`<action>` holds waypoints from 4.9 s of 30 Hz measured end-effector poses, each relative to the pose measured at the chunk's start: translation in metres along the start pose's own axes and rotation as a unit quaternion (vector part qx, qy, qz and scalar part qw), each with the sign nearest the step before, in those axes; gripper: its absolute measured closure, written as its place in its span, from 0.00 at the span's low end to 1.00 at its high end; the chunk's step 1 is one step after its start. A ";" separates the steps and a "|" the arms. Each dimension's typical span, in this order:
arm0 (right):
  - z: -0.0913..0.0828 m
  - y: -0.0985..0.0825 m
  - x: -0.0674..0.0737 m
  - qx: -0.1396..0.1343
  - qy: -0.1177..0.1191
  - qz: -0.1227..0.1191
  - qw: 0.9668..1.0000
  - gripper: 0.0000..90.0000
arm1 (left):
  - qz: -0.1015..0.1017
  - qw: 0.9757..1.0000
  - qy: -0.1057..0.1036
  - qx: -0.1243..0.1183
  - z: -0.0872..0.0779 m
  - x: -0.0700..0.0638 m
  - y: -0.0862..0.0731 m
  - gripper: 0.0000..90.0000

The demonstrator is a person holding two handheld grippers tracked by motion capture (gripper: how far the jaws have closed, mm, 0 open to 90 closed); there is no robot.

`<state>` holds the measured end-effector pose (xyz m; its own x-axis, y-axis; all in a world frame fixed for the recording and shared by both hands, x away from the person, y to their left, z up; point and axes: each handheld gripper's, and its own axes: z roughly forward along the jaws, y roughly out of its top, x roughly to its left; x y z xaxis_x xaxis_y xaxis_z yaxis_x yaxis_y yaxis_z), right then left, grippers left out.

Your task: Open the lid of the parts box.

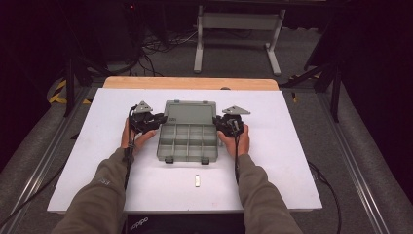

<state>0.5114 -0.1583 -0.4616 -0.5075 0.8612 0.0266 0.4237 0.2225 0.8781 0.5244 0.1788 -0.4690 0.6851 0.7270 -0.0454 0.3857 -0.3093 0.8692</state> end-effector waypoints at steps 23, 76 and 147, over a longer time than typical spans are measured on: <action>-0.002 0.007 0.001 0.021 -0.008 -0.045 0.999 0.78 | 0.068 0.997 0.031 0.023 -0.006 -0.006 0.010 0.75; -0.130 -0.026 0.057 -0.039 0.168 -0.206 0.963 0.50 | 0.211 0.974 -0.029 -0.077 -0.128 -0.091 -0.041 0.51; -0.078 -0.058 0.098 0.109 0.320 -0.272 0.901 0.53 | 0.160 0.985 -0.054 -0.031 -0.157 -0.087 -0.101 0.06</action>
<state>0.3783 -0.1227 -0.4729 -0.9835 0.1745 -0.0475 0.0848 0.6769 0.7312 0.3290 0.2435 -0.4759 0.8281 0.5287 0.1862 0.1038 -0.4712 0.8759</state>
